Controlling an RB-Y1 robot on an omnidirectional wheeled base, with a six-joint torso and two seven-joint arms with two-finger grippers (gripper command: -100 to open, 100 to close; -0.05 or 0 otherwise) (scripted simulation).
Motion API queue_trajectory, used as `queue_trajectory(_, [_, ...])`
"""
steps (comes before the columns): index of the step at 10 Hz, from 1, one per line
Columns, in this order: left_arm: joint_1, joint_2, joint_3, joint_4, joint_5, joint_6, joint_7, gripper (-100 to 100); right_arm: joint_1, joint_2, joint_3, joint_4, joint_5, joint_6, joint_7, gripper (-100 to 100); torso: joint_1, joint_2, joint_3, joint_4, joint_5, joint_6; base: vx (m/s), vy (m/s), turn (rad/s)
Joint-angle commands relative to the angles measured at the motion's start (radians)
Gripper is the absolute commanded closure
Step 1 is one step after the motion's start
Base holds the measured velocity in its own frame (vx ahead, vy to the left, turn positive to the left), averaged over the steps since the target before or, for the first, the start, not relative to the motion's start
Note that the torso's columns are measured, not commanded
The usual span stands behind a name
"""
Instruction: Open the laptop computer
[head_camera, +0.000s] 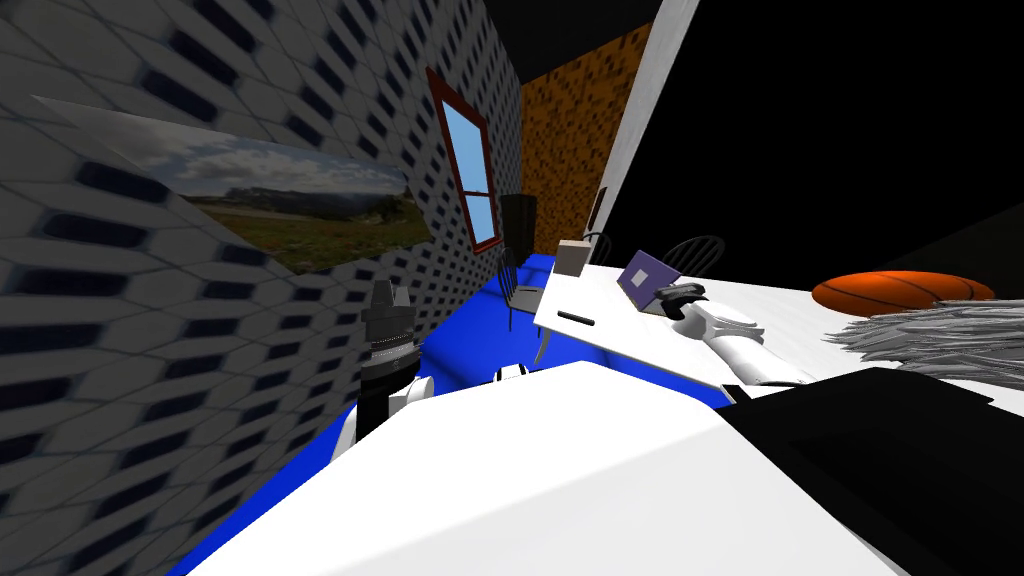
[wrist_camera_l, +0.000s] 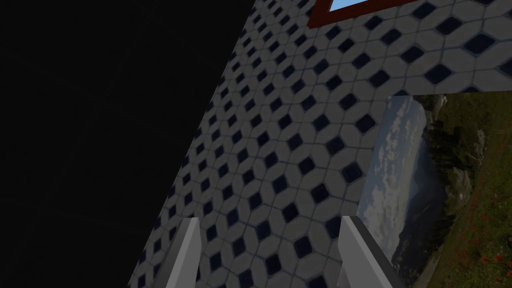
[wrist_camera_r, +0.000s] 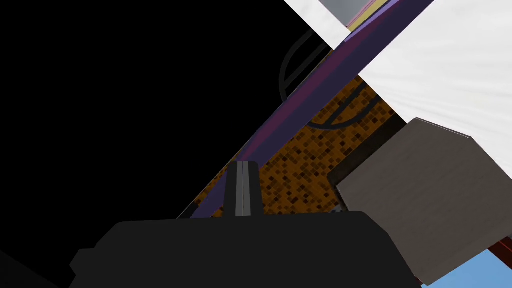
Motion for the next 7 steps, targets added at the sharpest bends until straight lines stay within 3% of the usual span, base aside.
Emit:
queue_trajectory(1, [0.000,0.000,0.000,0.000,0.000,0.000,0.000,0,-0.011,-0.033,0.015,0.047,-0.081,-0.028,-0.045,100,-0.001,0.000,0.000,0.000,0.000,0.000,-0.044,-0.027,0.031])
queue_trajectory(2, [0.000,0.000,0.000,0.000,0.000,0.000,0.000,0,-0.010,-0.025,0.011,0.037,-0.059,-0.021,-0.032,100,-0.001,0.000,0.000,0.000,0.000,0.000,-0.021,-0.011,0.001])
queue_trajectory(3, [0.000,0.000,0.000,0.000,0.000,0.000,0.000,0,-0.020,-0.001,0.008,0.010,-0.038,-0.030,-0.013,-100,0.000,-0.001,0.000,0.000,0.000,0.000,-0.050,-0.076,0.014])
queue_trajectory(7, [0.000,0.000,0.000,0.000,0.000,0.000,0.000,0,-0.040,0.057,0.006,-0.045,0.008,-0.041,0.029,-100,0.003,0.002,0.001,0.001,0.002,0.000,-0.081,-0.110,0.037])
